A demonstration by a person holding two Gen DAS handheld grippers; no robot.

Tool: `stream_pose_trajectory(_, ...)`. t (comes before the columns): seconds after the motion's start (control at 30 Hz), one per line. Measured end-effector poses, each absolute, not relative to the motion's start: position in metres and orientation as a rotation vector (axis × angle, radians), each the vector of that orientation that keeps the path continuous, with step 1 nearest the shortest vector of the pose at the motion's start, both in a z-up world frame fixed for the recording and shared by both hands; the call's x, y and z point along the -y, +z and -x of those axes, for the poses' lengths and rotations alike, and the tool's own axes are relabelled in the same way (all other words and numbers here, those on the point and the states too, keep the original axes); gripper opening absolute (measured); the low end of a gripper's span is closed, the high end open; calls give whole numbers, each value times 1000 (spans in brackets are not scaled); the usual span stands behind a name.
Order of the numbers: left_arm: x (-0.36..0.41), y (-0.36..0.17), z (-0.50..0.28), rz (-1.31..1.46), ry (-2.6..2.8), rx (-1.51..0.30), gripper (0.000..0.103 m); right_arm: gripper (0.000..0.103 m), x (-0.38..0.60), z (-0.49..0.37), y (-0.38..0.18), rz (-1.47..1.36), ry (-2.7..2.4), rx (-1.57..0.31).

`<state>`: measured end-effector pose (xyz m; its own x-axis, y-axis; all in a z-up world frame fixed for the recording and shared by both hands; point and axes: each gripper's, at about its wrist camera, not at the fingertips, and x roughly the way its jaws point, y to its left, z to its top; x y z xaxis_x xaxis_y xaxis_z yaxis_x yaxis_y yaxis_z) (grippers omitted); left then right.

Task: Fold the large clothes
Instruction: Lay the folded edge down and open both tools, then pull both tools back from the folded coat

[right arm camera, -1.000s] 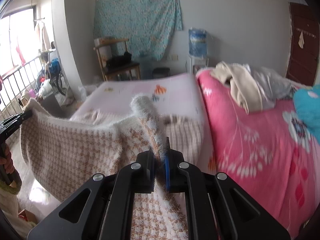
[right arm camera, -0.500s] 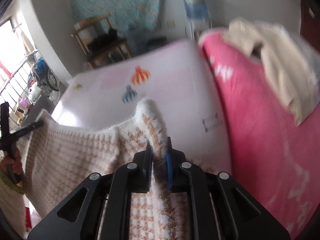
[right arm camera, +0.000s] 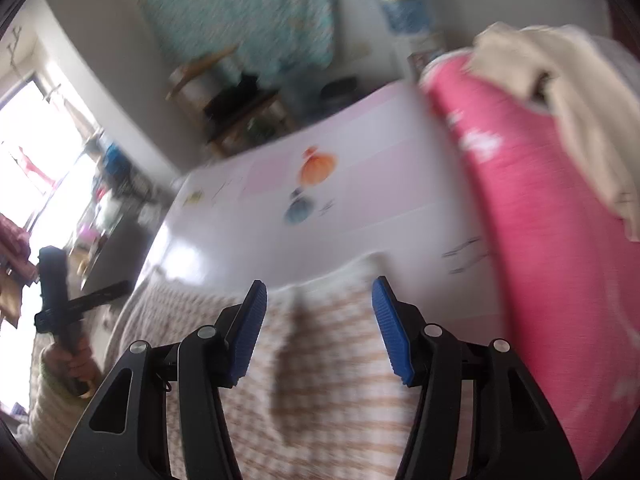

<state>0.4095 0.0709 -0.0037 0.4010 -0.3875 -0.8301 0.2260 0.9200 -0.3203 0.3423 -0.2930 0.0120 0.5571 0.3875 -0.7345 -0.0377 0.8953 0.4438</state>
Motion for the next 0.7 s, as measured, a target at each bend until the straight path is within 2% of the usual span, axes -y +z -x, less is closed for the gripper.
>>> stream_pose_trajectory(0.07, -82, -19, -415, 241, -367, -1114, 51, 54, 297, -354, -8, -456, 225, -1021)
stream_pose_trajectory(0.13, -98, -14, -412, 325, -357, -1100, 48, 49, 322, -353, -17, -543, 156, -1029)
stream_pose_trajectory(0.17, -104, -8, -408, 330, -328, -1087, 49, 49, 334, -349, -15, -570, 120, -1018)
stream_pose_trajectory(0.23, -115, 7, -398, 257, -236, -1049, 59, 49, 351, -332, -3, -497, -46, -1014)
stream_pose_trajectory(0.33, -127, 33, -375, 198, -185, -985, 60, 49, 352, -300, 22, -437, -68, -965)
stream_pose_trajectory(0.43, -130, 58, -341, 162, -219, -923, 62, 59, 328, -256, 49, -328, -27, -904)
stream_pose_trajectory(0.53, -107, 73, -296, 77, -304, -883, 68, 65, 294, -210, 64, -246, 74, -862)
stream_pose_trajectory(0.7, -61, 62, -220, -79, -391, -891, 73, 67, 237, -145, 59, -130, 121, -880)
